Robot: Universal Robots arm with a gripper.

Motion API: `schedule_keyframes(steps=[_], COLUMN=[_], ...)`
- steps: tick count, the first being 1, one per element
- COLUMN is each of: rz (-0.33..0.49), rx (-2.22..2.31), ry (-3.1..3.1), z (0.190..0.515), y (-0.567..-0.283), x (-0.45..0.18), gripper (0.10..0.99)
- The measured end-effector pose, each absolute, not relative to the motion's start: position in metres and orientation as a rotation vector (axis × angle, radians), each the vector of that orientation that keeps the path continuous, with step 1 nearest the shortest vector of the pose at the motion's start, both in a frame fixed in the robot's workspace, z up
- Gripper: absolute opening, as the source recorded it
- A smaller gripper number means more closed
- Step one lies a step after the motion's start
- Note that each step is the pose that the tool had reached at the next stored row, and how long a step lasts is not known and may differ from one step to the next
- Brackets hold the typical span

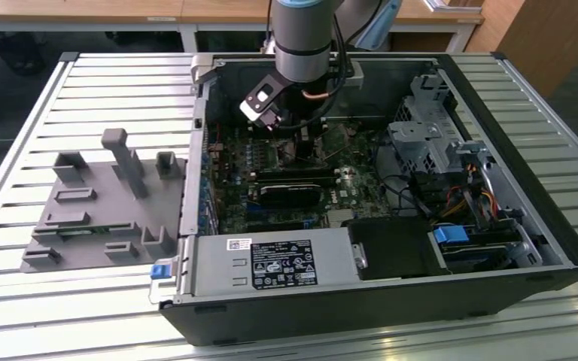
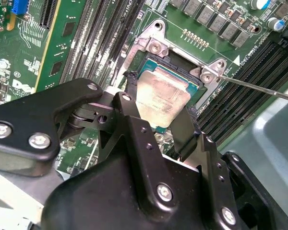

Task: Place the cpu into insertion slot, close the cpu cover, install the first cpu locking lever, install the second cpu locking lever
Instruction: 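Place the cpu into insertion slot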

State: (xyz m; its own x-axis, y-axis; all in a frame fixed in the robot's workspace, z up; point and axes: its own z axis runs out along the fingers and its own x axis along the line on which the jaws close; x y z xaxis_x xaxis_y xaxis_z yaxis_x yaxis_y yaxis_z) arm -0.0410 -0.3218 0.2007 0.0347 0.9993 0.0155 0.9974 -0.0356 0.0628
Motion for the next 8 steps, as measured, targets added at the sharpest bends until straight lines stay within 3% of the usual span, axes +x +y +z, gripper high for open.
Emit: schedule_keyframes(steps=[8], rz=[0.083], rx=[2.236], ry=[2.158], z=[0.1976], y=[-0.3205], x=[-0.0405], gripper=[0.529])
